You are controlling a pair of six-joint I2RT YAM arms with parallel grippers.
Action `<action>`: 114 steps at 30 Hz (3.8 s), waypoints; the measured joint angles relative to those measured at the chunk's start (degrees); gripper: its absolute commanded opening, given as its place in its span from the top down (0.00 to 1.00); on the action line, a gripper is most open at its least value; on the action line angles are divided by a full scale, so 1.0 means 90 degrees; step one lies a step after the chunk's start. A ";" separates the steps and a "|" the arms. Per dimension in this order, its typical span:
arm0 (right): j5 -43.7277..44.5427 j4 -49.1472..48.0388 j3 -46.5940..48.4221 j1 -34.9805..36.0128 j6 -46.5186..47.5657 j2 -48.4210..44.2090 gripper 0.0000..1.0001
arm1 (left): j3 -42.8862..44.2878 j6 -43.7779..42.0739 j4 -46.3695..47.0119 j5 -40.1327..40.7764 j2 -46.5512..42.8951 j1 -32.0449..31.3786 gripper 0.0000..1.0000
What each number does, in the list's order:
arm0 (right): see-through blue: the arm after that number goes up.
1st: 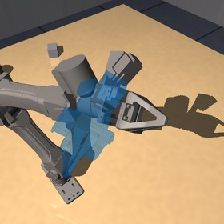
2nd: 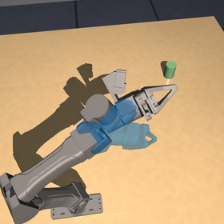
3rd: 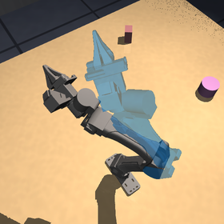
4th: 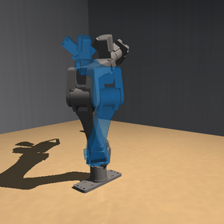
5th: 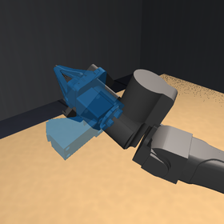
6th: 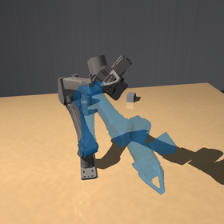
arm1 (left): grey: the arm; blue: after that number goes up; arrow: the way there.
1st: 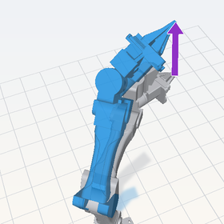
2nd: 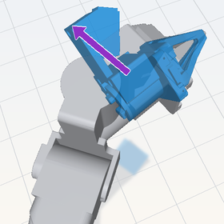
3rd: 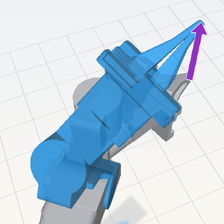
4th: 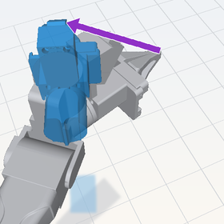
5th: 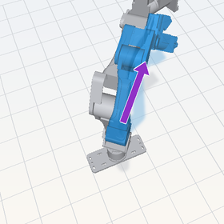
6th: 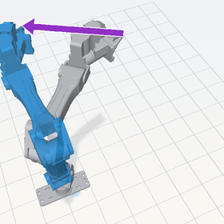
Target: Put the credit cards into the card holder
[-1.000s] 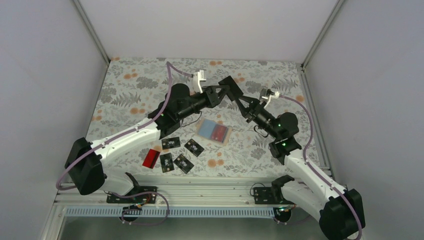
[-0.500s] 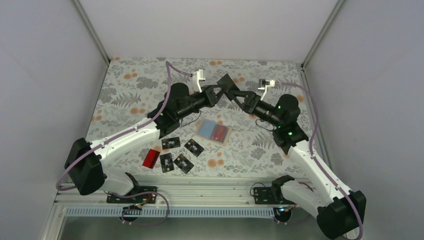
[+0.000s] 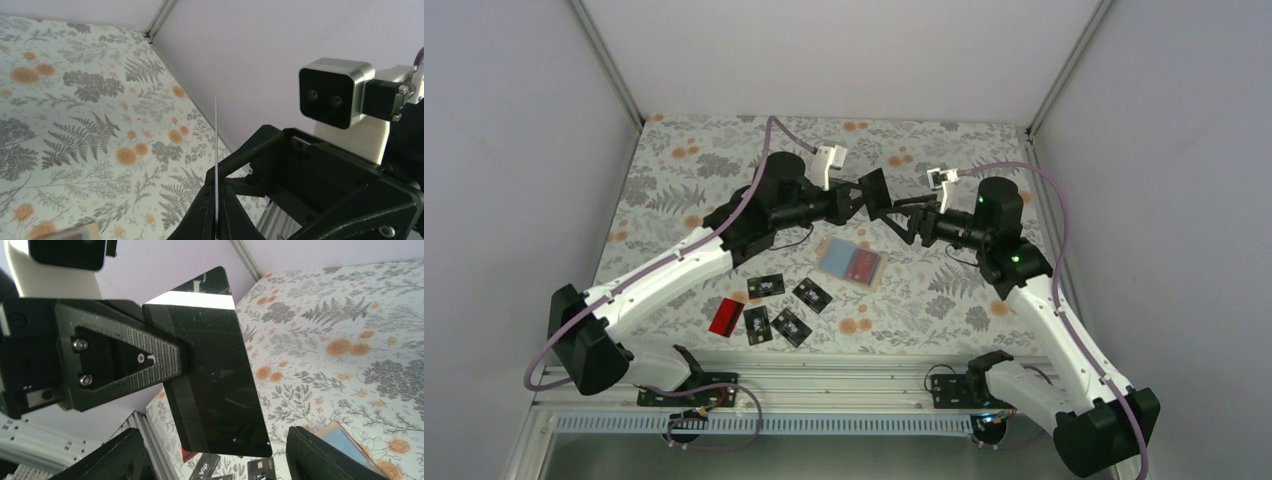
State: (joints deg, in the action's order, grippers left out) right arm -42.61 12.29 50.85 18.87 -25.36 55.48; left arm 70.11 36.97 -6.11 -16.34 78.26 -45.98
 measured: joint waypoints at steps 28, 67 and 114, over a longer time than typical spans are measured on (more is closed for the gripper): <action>-0.2669 -0.0646 -0.0104 -0.0049 0.0041 -0.0131 0.86 | 0.0418 -0.1591 -0.1574 -0.1991 -0.0537 0.0024 0.98; -0.0056 -0.0087 -0.1632 0.0238 -0.2125 0.2081 0.96 | -0.0848 -0.1479 -0.2504 0.2305 0.1503 0.0061 0.38; 0.0517 -0.0981 -0.1195 0.0614 -0.1775 0.3453 0.96 | -0.0976 -0.0585 -0.2431 0.3123 0.2465 -0.0085 0.57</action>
State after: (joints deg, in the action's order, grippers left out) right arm -37.95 3.46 40.10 24.40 -41.34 86.56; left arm 61.32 31.70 -27.99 11.77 100.44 -46.74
